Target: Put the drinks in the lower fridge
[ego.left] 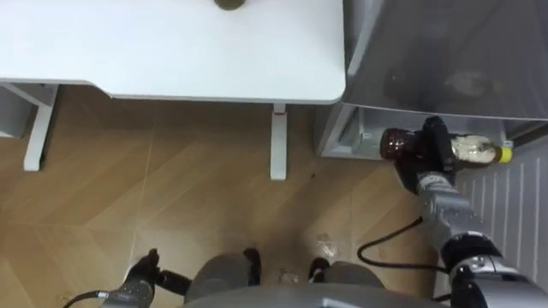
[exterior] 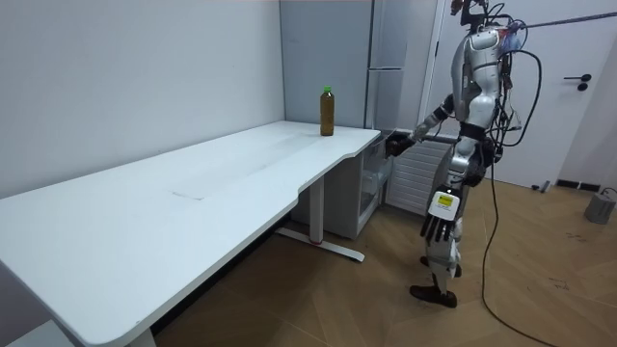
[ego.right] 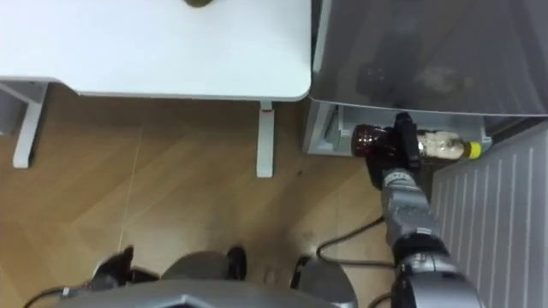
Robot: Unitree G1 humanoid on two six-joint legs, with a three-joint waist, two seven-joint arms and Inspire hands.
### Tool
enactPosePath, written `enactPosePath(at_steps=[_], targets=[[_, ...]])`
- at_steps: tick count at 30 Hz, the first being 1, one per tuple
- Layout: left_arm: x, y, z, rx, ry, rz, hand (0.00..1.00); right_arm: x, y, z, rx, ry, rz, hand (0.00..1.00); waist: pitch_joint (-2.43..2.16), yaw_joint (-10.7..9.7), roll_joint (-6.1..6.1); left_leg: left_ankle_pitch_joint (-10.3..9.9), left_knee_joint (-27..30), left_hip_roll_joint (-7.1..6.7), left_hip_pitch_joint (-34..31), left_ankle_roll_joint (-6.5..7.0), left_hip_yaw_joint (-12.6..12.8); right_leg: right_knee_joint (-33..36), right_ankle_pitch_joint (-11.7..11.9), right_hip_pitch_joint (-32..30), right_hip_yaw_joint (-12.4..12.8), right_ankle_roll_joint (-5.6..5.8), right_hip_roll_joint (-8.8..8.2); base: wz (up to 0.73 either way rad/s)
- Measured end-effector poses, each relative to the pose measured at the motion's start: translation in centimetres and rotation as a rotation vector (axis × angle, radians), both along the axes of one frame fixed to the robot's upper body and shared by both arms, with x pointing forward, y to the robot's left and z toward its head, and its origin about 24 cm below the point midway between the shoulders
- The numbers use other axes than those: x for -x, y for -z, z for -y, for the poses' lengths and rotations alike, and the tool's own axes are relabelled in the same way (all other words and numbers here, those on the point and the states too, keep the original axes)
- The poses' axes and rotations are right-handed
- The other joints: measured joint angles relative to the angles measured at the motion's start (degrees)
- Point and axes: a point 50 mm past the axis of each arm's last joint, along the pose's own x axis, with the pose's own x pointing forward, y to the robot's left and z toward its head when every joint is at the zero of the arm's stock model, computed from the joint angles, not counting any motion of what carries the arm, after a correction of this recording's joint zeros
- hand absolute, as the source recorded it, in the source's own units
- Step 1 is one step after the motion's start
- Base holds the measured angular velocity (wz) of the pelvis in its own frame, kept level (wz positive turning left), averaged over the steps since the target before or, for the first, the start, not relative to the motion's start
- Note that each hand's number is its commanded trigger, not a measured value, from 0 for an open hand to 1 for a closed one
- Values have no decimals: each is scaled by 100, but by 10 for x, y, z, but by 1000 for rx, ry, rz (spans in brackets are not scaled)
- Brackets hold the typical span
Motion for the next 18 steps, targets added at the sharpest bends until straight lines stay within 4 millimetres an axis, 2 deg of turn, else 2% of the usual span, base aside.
enactPosePath(at_steps=[1,2,5,8,12,14,18], targets=[[-8,-2,1,1,7,17,0,-6,-2,0,-14,10,4,100,47,18,-18,2,129,-32,-188,4,-2,258,-63,-245,10,-12,-60,12],[-15,-2,2,1,20,22,0,-10,-4,-1,-25,17,2,100,74,53,-24,3,278,-49,-376,9,3,474,-114,-462,29,-24,-95,6],[-28,-6,2,20,-17,63,0,-21,-11,1,-56,46,10,100,111,77,-62,-21,662,-129,-970,33,-31,1053,-363,-1077,12,-44,-241,22],[-29,-7,-2,38,-73,81,0,-32,-19,3,-81,78,22,100,126,143,-98,-23,1017,-127,-1547,32,-18,1484,-438,-1689,18,-61,-301,8],[-25,-6,-3,47,-117,80,0,-43,-30,9,-67,78,34,100,121,192,-113,-12,1315,-129,-2146,23,3,1837,-448,-2326,51,-93,-339,0],[-26,-6,-5,33,-122,90,0,-47,-38,20,-43,90,39,100,114,282,-109,-7,1495,-124,-2497,20,-7,2006,-448,-2662,75,-106,-342,2],[-26,-8,-11,-7,-103,93,0,-54,-52,34,8,108,69,100,107,321,-109,-7,1676,-116,-2886,21,3,2177,-417,-3044,81,-164,-345,1]])
